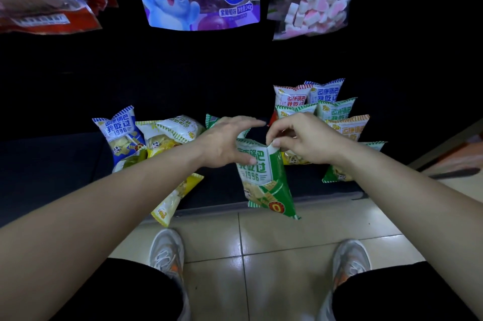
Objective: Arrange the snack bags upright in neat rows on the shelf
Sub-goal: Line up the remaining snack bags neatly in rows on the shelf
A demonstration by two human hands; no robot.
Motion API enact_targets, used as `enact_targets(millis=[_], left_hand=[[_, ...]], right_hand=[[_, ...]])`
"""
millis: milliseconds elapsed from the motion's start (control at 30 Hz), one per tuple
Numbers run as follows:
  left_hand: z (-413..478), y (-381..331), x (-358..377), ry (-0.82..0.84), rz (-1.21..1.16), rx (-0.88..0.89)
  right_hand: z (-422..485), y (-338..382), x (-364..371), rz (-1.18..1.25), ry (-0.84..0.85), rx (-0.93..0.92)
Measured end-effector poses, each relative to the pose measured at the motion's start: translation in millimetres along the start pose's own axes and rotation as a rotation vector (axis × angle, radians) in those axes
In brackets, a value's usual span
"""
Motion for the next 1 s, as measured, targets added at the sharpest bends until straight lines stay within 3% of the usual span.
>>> enact_targets(millis=[300, 467, 767, 1000], left_hand=[[7, 3, 13, 0.142, -0.103, -0.099], [7, 0, 17, 0.104, -0.281, -0.091], [10, -4, 6, -0.016, -0.281, -0.064], [15, -12, 5, 0.012, -0.408, -0.06]], right_hand=[[-10, -22, -9, 0.11, -0.074, 0.072], [-14, -38, -14, 0.19, -0.093, 0.12], [-21, -50, -14, 0.333, -0.068, 0.193], [-16, -52, -11, 0.118, -0.098, 0.205]])
Point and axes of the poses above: each hand's wrist, its own z-axis towards the middle knuckle, its own x-axis out of the palm, y = z × x, the point moved 4 cm from there along z, towards the middle knuckle, and after that the axes turned 1 degree about -z, right-handed, at the moved point
